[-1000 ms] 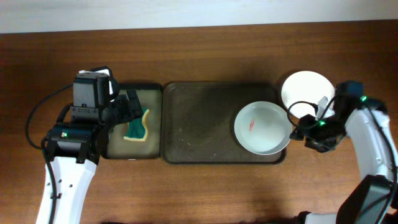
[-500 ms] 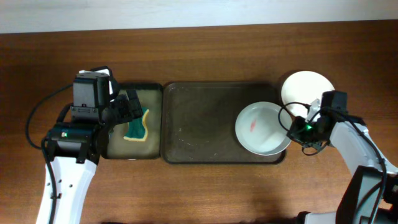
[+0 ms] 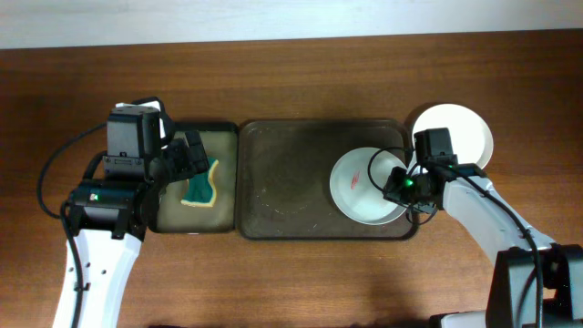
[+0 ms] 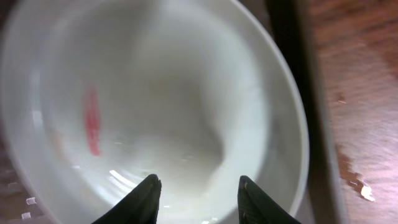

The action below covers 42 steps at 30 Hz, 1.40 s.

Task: Clean dirty plates on tray and stack at the side
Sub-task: 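Move the right gripper to the last plate and grasp its rim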

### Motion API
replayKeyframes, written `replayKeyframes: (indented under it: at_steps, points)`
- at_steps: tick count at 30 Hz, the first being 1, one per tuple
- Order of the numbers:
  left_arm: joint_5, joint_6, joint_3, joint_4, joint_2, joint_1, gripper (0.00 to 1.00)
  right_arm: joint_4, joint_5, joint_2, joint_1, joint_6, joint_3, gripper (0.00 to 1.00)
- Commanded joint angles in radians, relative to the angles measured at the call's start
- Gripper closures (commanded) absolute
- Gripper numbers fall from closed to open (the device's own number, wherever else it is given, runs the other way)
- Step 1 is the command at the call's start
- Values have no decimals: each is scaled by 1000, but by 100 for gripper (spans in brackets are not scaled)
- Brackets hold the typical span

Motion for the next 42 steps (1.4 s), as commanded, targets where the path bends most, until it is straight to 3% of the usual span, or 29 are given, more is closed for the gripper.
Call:
replayKeyframes:
  at_steps: [1,4,8,12,35,39,42]
  points:
    - [4,0,7,2,-11,1,0,-14,90,4,10,12,-5,59]
    - [4,0,7,2,-11,1,1,11,66,4,10,31,5,59]
    - [4,0,7,2,-11,1,1,-142,52,-3,10,31,134,60]
    - [4,0,7,2,-11,1,0,-230,64,3,10,30,132,63]
    - [4,0,7,2,-11,1,1,-129,135,6,10,31,3,66]
    - [4,0,7,2,-11,1,1,-29,135,6,10,31,-68,66]
    - [4,0,7,2,-11,1,1,-22,135,6,10,31,-68,76]
